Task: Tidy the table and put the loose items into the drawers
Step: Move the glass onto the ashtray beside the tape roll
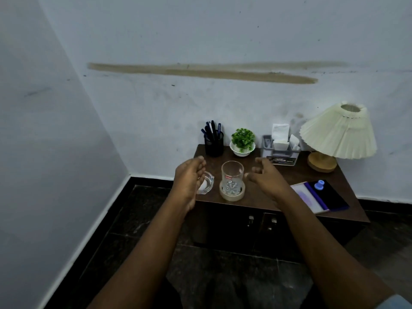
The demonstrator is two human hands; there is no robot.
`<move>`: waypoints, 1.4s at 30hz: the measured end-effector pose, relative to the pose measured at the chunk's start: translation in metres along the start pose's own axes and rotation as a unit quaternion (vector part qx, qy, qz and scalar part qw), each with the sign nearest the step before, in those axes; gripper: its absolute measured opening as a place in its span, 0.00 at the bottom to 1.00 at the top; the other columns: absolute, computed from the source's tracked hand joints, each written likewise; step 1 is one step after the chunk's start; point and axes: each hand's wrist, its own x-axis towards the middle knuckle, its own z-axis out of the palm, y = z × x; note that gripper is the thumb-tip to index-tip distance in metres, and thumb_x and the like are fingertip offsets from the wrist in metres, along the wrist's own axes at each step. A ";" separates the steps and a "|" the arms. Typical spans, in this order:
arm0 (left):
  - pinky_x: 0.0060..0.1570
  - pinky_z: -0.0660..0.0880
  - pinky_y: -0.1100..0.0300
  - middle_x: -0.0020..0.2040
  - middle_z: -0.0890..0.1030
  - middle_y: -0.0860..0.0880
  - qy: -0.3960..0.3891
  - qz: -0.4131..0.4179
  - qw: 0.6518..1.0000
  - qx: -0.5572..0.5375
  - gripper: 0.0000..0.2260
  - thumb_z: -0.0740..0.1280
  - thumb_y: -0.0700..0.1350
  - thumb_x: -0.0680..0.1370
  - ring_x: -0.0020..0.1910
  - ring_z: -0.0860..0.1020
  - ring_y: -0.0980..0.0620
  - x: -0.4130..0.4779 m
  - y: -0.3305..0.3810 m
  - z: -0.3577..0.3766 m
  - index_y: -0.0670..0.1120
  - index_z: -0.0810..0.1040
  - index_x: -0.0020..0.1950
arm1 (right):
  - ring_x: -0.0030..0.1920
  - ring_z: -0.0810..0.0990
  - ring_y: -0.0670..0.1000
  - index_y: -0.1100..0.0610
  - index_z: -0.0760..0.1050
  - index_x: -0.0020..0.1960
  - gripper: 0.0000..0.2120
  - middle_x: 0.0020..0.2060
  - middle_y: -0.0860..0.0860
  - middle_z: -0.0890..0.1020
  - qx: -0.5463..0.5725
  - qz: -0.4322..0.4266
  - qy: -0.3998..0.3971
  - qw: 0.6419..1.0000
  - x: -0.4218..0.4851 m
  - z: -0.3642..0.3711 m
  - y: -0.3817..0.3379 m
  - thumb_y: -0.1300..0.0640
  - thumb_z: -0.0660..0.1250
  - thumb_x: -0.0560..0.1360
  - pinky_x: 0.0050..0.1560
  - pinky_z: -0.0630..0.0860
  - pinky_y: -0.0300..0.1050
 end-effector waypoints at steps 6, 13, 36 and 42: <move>0.54 0.82 0.54 0.58 0.85 0.43 0.067 0.021 0.992 0.108 0.12 0.68 0.37 0.80 0.54 0.83 0.48 0.044 -0.025 -0.032 0.40 0.82 0.63 | 0.66 0.73 0.50 0.56 0.56 0.80 0.46 0.74 0.57 0.70 0.004 0.023 -0.050 0.998 0.022 0.032 0.040 0.70 0.76 0.70 0.60 0.75 0.45; 0.63 0.78 0.47 0.63 0.82 0.43 0.050 0.089 0.918 0.384 0.19 0.70 0.39 0.74 0.60 0.81 0.43 0.071 -0.052 -0.038 0.42 0.80 0.65 | 0.55 0.83 0.38 0.50 0.63 0.74 0.46 0.61 0.43 0.80 0.066 -0.011 -0.054 0.996 0.044 0.053 0.061 0.67 0.81 0.63 0.48 0.79 0.32; 0.68 0.66 0.40 0.64 0.75 0.47 0.099 0.177 0.812 0.548 0.22 0.69 0.63 0.74 0.68 0.70 0.41 0.095 -0.073 0.013 0.51 0.78 0.62 | 0.47 0.86 0.52 0.62 0.75 0.60 0.17 0.52 0.60 0.84 0.237 -0.030 0.059 0.969 0.065 0.028 0.027 0.62 0.76 0.74 0.45 0.82 0.46; 0.67 0.64 0.39 0.61 0.78 0.50 -0.010 0.239 0.778 0.581 0.20 0.68 0.60 0.74 0.64 0.72 0.43 0.083 -0.098 0.056 0.53 0.77 0.63 | 0.60 0.84 0.55 0.55 0.73 0.67 0.31 0.60 0.55 0.83 0.216 -0.093 0.201 0.951 0.070 -0.003 0.017 0.53 0.81 0.69 0.62 0.80 0.59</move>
